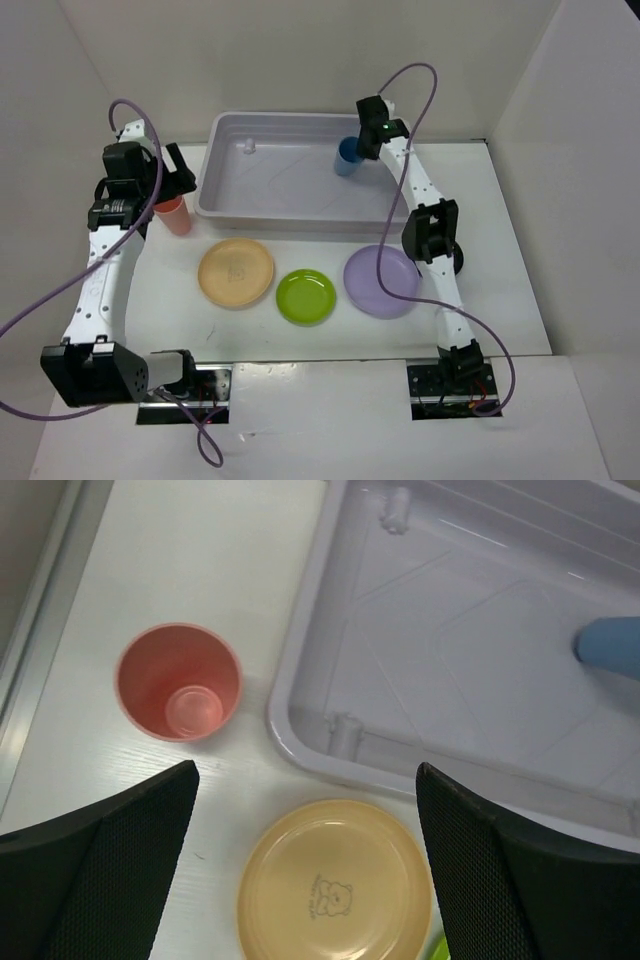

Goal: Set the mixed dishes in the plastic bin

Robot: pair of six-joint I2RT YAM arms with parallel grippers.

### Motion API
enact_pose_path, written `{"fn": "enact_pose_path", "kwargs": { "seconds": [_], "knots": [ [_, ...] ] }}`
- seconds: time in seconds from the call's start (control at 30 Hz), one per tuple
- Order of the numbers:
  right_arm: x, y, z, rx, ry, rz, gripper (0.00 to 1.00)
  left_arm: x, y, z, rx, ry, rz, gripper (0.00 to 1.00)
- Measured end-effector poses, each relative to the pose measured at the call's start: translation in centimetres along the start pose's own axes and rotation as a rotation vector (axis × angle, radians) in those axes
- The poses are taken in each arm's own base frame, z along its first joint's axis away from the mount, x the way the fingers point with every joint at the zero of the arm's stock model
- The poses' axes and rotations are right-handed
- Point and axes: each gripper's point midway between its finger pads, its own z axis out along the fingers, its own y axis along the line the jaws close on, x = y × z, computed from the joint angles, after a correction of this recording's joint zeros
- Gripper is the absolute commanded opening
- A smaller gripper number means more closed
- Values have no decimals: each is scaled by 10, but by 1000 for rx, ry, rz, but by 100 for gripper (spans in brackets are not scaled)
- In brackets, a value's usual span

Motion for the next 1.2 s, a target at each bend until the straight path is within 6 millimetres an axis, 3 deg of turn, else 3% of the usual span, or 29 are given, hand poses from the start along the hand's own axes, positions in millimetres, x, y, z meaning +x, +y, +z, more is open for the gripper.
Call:
{"fn": "enact_pose_path", "kwargs": {
  "seconds": [0.07, 0.13, 0.27, 0.37, 0.5, 0.6, 0.7, 0.93, 1.0, 1.2],
  "knots": [
    [4, -4, -11, 7, 37, -3, 27, 1, 15, 9, -36, 24, -18, 96],
    [-12, 2, -10, -33, -11, 14, 61, -3, 25, 18, -57, 33, -32, 96],
    [-37, 5, -31, -69, -74, 13, 80, -14, 43, 33, -88, 34, -31, 96],
    [-51, 6, -43, -83, -114, 15, 91, -15, 55, 41, -110, 45, -18, 94],
    [-60, 5, -60, -91, -128, 11, 93, -7, 60, 52, -118, 80, 7, 82],
    [-75, 3, -90, -103, -154, 7, 93, -1, 64, 58, -128, 100, 29, 75],
    [-99, 2, -144, -131, -212, 8, 93, 1, 67, 61, -134, 108, 46, 74],
    [-146, -7, -316, -231, -425, 45, 93, 15, 72, 77, -140, 150, 51, 69],
    [-152, -9, -354, -259, -482, 56, 93, 24, 73, 88, -139, 183, 53, 64],
    [-141, -28, -430, -291, -519, 61, 93, 61, 72, 114, -126, 291, 79, 60]
  ]
}}
